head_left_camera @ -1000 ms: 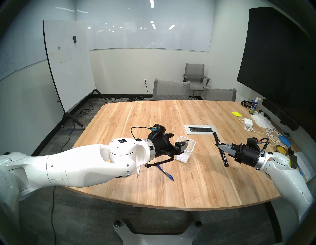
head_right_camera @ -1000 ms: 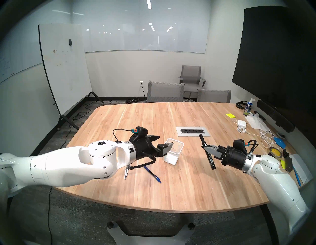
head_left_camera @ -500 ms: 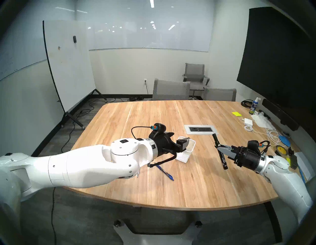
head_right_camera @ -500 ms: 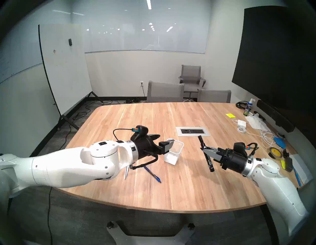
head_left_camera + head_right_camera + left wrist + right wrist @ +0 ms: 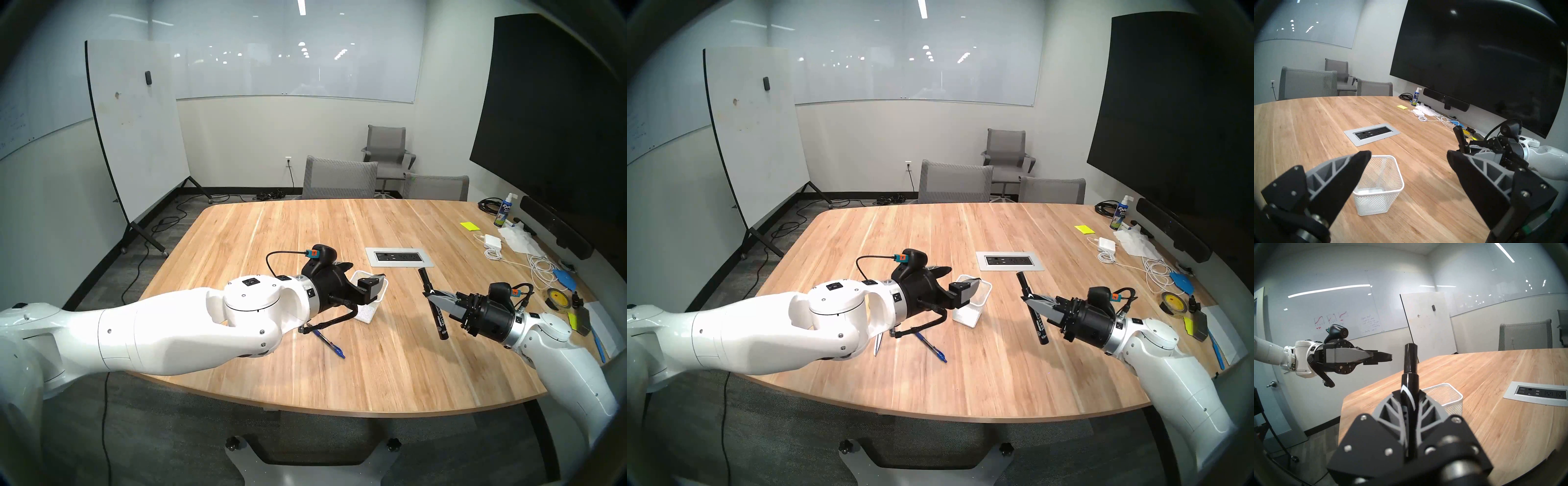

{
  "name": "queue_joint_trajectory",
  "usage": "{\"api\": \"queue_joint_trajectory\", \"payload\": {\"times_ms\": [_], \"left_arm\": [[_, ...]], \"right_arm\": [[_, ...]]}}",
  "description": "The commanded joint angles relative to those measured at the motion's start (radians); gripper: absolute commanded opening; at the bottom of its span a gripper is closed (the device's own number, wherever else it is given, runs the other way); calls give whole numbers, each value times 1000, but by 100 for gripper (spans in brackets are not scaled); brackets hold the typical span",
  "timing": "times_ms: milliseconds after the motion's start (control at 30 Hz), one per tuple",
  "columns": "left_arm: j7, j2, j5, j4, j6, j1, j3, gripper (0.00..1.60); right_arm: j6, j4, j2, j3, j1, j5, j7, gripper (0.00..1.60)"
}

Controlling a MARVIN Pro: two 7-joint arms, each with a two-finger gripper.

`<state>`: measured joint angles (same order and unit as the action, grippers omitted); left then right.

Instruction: Place the pen, the marker, and the scissors into the pen holder

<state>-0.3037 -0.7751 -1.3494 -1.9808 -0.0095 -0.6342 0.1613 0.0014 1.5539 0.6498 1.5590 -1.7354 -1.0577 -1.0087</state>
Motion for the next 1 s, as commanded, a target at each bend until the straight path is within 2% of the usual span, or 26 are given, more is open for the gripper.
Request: {"api": "queue_joint_trajectory", "payload": {"times_ms": [0, 667, 967], "left_arm": [[6, -4, 3, -15, -5, 12, 12, 160], [16, -13, -12, -3, 20, 19, 11, 160], [43, -32, -20, 46, 22, 20, 8, 160]], "right_arm": [[0, 15, -4, 10, 8, -5, 0, 0], [28, 15, -10, 13, 11, -5, -10, 0], [29, 15, -9, 14, 11, -4, -10, 0]]}}
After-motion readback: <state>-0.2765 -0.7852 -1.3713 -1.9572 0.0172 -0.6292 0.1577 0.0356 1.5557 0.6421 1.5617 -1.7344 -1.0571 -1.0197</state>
